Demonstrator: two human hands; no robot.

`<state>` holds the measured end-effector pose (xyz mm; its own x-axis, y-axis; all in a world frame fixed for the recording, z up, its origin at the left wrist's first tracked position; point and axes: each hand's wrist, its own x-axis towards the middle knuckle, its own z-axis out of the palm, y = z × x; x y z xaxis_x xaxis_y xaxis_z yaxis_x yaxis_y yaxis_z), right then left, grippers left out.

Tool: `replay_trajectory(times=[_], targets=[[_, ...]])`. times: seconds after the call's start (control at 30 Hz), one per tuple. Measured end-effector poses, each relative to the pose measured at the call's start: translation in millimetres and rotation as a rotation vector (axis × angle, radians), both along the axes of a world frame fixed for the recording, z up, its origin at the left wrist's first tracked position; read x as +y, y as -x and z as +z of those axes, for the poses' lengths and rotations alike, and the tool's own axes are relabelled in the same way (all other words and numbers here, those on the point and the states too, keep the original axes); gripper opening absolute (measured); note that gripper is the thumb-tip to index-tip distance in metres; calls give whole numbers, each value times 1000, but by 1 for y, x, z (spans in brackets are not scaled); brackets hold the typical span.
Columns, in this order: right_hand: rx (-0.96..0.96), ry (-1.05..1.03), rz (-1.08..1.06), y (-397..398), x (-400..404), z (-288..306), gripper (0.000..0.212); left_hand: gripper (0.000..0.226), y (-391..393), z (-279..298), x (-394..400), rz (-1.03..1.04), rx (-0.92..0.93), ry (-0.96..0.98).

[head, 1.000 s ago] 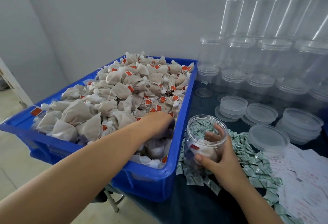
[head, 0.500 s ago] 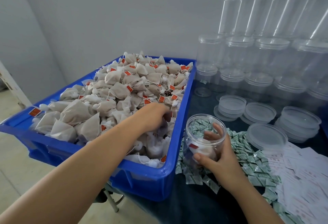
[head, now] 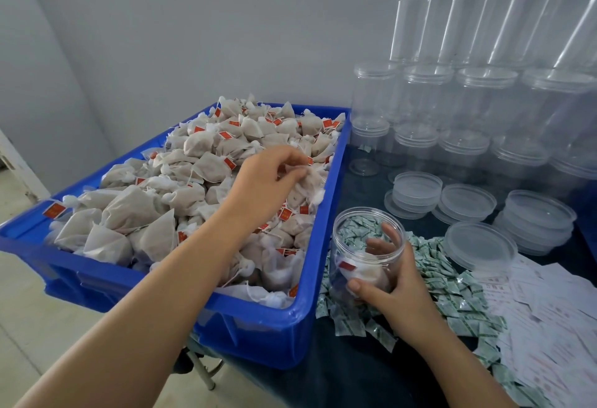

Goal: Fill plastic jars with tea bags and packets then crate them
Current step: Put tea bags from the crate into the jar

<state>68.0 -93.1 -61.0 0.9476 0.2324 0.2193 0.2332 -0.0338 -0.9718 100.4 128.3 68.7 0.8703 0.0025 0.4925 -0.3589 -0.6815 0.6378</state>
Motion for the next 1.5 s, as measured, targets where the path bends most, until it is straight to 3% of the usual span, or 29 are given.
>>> replay_trajectory(times=[0.1, 0.3, 0.47, 0.73, 1.07, 1.13, 1.33, 1.5], targets=[[5, -16, 12, 0, 0, 1, 95, 25, 6, 5, -6, -97, -42, 143], [25, -7, 2, 2, 0, 2, 95, 30, 12, 2, -21, -328, 13, 219], [25, -34, 14, 3, 1, 5, 96, 27, 16, -7, -34, -449, 32, -9], [47, -51, 35, 2, 1, 5, 102, 12, 16, -10, -41, -528, -154, -361], [64, -47, 31, 3, 1, 6, 101, 9, 13, -13, -40, -416, 23, -363], [72, -56, 35, 3, 1, 5, 102, 15, 12, -13, -39, -421, 66, -418], [67, -37, 30, 3, 2, 5, 105, 77, 13, -14, -39, -498, 127, -658], [64, -31, 26, 4, 2, 4, 97, 85, 10, -17, -39, -528, 118, -770]])
